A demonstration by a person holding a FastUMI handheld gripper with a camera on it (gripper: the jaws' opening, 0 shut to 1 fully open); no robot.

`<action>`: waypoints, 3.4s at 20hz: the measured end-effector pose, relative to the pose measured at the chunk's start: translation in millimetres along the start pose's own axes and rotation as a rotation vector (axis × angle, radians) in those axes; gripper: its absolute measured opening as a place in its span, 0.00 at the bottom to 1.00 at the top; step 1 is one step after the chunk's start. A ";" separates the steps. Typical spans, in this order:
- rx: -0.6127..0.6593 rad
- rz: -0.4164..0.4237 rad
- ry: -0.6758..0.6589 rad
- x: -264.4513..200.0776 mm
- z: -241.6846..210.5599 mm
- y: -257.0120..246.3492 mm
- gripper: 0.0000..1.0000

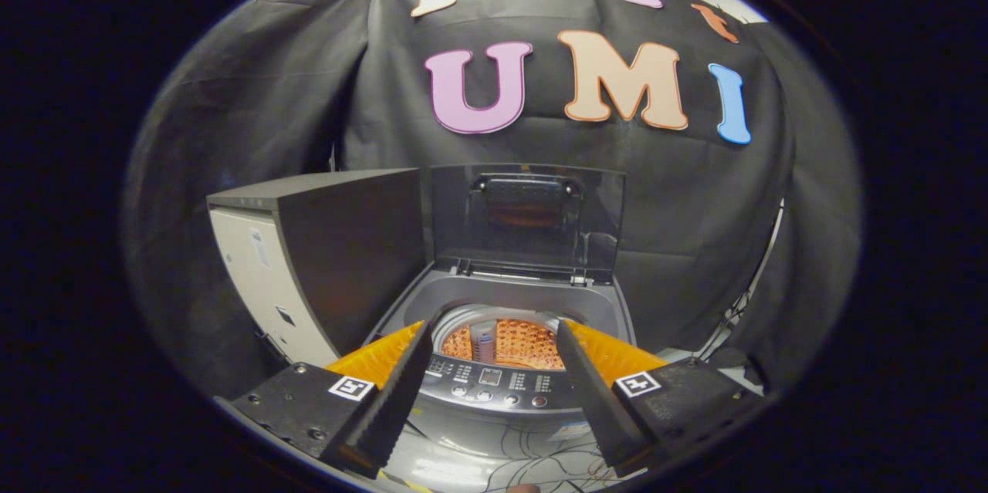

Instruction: Put the clothes into the washing machine and then close the washing machine lid.

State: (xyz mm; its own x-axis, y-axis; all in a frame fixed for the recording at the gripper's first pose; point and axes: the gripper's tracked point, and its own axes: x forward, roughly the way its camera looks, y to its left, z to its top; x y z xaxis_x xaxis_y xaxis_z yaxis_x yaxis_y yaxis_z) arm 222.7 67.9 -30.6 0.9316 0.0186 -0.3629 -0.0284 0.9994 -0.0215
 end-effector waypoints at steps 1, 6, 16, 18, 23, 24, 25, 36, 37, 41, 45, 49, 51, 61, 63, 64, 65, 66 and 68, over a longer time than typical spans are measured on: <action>-0.012 -0.005 -0.018 -6.1 4.4 0.5 0.98; -0.135 -0.040 -0.050 -20.9 21.3 -1.4 0.98; -0.172 -0.099 -0.146 -13.3 101.2 -8.4 0.97; -0.174 -0.127 -0.190 -5.3 126.3 -10.4 0.97; -0.107 -0.175 -0.264 29.5 189.8 -13.0 0.97; -0.097 -0.188 -0.269 38.8 200.1 -12.5 0.97; -0.094 -0.197 -0.268 49.4 209.5 -12.3 0.97; -0.050 -0.204 -0.207 214.6 246.3 7.8 0.97; -0.038 -0.206 -0.198 228.9 242.7 5.6 0.97; -0.029 -0.255 -0.103 282.4 210.2 -18.1 0.98; -0.005 -0.216 -0.112 310.6 203.6 -26.8 0.98; 0.035 -0.265 -0.011 329.9 174.1 -44.1 0.98; 0.104 -0.224 0.018 330.8 158.9 -43.0 0.98; 0.073 -0.212 -0.004 294.2 162.0 -41.6 0.98; 0.069 -0.210 0.000 290.3 155.8 -37.0 0.98; 0.069 -0.211 -0.015 289.3 156.5 -36.4 0.98; 0.069 -0.213 -0.016 287.1 155.3 -36.5 0.98; 0.067 -0.217 -0.033 284.9 156.9 -37.0 0.98; 0.068 -0.217 -0.029 281.2 154.6 -35.7 0.98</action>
State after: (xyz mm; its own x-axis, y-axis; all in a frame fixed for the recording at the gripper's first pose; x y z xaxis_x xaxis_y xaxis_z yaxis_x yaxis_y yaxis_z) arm 541.6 42.1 12.2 0.9232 -0.1972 -0.3297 0.1976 0.9797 -0.0327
